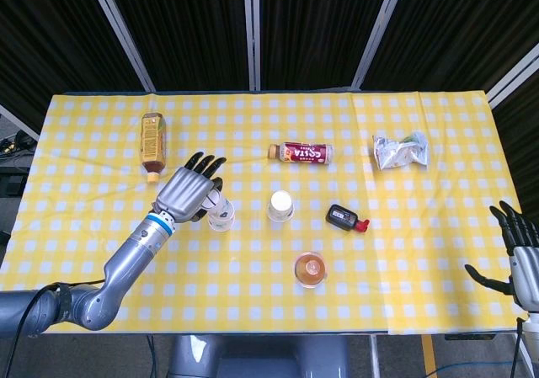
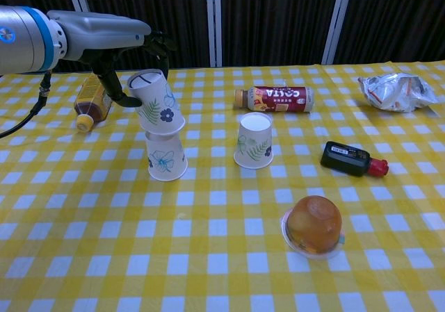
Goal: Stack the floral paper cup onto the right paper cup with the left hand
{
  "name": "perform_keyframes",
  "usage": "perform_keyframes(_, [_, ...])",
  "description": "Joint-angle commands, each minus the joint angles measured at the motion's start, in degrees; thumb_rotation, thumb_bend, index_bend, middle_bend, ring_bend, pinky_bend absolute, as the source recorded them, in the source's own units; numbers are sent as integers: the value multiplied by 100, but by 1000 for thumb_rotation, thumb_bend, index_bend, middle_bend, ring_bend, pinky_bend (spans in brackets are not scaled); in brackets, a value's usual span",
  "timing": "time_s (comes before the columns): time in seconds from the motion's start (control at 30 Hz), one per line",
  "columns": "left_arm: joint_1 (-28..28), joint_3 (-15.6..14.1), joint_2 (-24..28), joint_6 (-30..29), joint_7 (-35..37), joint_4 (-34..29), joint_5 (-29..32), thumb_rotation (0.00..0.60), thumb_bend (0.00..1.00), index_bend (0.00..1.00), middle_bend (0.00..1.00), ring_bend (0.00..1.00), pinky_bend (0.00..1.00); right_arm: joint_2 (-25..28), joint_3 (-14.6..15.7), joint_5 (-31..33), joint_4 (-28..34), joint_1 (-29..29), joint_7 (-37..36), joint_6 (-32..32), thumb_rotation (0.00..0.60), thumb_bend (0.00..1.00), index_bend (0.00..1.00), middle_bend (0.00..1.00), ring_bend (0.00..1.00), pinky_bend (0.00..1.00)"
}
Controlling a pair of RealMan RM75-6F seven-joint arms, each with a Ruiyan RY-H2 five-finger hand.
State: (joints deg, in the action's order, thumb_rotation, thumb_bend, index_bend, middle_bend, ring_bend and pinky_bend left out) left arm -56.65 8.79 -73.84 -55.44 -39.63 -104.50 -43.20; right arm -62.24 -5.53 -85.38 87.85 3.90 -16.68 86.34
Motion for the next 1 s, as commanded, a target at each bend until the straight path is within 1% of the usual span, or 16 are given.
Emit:
perform_keyframes(0.03, [-51,-29,-57,6,-11,69,124,600,381,395,0,0,0,7,5,-13,5,1,-9,-4,600,56,70,0,0,0])
perform_keyframes(0.33, [-170,-154,-193,50,-80,260,409,600,381,387,0,0,0,7,15,-23,28,8,13,-29,600,55,70,0,0,0])
perform_keyframes(0.43, [-213,-156,-316,109,-22,357,448,600,379,346,0,0,0,23,20,-88,69,-11,14,47,600,56,70,0,0,0])
perform_keyframes(0.47, [-225,-162,-342,120,-23,385,463,600,376,313,0,0,0,29,24,-110,79,-18,17,72,600,56,70,0,0,0])
perform_keyframes(0.53, [-257,-191,-392,142,-52,443,520,600,372,279,0,0,0,38,32,-152,96,-33,24,119,600,56,70,0,0,0])
perform_keyframes(0.6, [-290,-238,-414,183,-106,471,596,600,371,279,0,0,0,44,36,-167,103,-43,16,144,600,55,69,0,0,0])
perform_keyframes(0.73, [-333,-307,-406,201,-145,462,691,600,361,251,0,0,0,59,25,-142,101,-57,-31,156,600,56,69,0,0,0])
perform_keyframes(0.83, [-312,-305,-338,176,-58,397,631,600,358,261,0,0,0,59,17,-148,101,-63,-47,182,600,55,69,0,0,0])
perform_keyframes(0.9, [-303,-322,-267,187,-21,341,569,600,358,251,0,0,0,55,14,-146,101,-66,-47,189,600,55,70,0,0,0])
perform_keyframes(0.93, [-306,-339,-223,198,-25,307,556,600,353,227,0,0,0,54,13,-144,100,-65,-47,186,600,55,70,0,0,0])
perform_keyframes(0.97, [-310,-355,-182,205,-31,270,546,600,320,191,0,0,0,54,14,-142,100,-64,-44,181,600,55,70,0,0,0])
perform_keyframes(1.0, [-313,-372,-139,210,-37,222,533,600,264,146,0,0,0,53,13,-141,102,-63,-41,179,600,56,70,0,0,0])
